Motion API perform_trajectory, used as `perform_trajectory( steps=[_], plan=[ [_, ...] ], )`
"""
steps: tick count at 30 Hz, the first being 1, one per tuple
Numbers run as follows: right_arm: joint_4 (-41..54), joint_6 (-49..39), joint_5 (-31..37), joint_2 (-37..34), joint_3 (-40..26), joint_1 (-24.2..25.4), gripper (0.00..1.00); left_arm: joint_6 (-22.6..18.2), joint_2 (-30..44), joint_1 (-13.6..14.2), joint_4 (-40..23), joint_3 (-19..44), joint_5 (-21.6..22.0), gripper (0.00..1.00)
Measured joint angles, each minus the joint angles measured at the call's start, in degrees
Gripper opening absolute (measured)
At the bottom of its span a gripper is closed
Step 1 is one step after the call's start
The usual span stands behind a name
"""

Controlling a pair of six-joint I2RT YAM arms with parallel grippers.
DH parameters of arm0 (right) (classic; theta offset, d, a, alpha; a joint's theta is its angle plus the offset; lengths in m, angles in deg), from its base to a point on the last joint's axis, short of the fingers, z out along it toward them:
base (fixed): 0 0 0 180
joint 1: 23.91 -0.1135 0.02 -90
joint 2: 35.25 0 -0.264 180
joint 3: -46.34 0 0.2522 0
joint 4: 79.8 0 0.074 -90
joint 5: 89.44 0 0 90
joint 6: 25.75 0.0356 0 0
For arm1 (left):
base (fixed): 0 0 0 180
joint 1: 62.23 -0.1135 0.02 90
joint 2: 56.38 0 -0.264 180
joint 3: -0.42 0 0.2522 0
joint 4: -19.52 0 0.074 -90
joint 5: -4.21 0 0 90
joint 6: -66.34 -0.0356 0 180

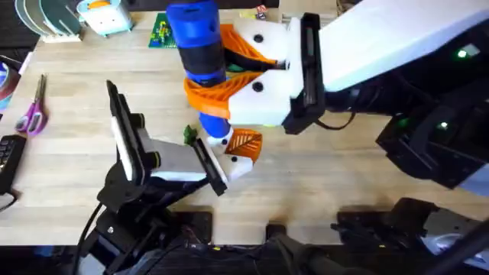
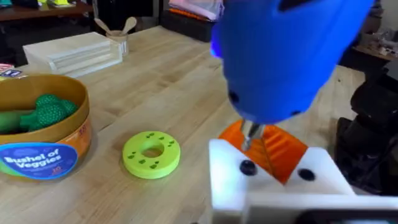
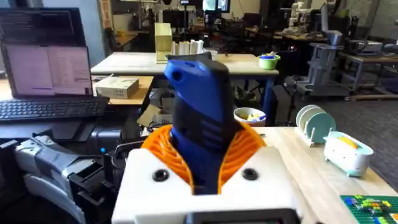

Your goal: Pick up the gripper from the table and insert it into the empty holder that is missing its gripper. Then pick up a screw, insert it into the mounting hole, and use the screwdriver to tighten it. Finally, clean up the table by picking up the vegetable and placing it into the bucket.

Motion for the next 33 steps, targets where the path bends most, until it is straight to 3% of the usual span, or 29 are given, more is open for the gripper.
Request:
perform_trajectory(
  steps=[33],
  plan=[
    [5.8, 0.0, 0.1, 0.1, 0.0, 0.2, 0.132, 0.0, 0.0, 0.0, 0.0, 0.0, 0.0, 0.013]
  ],
)
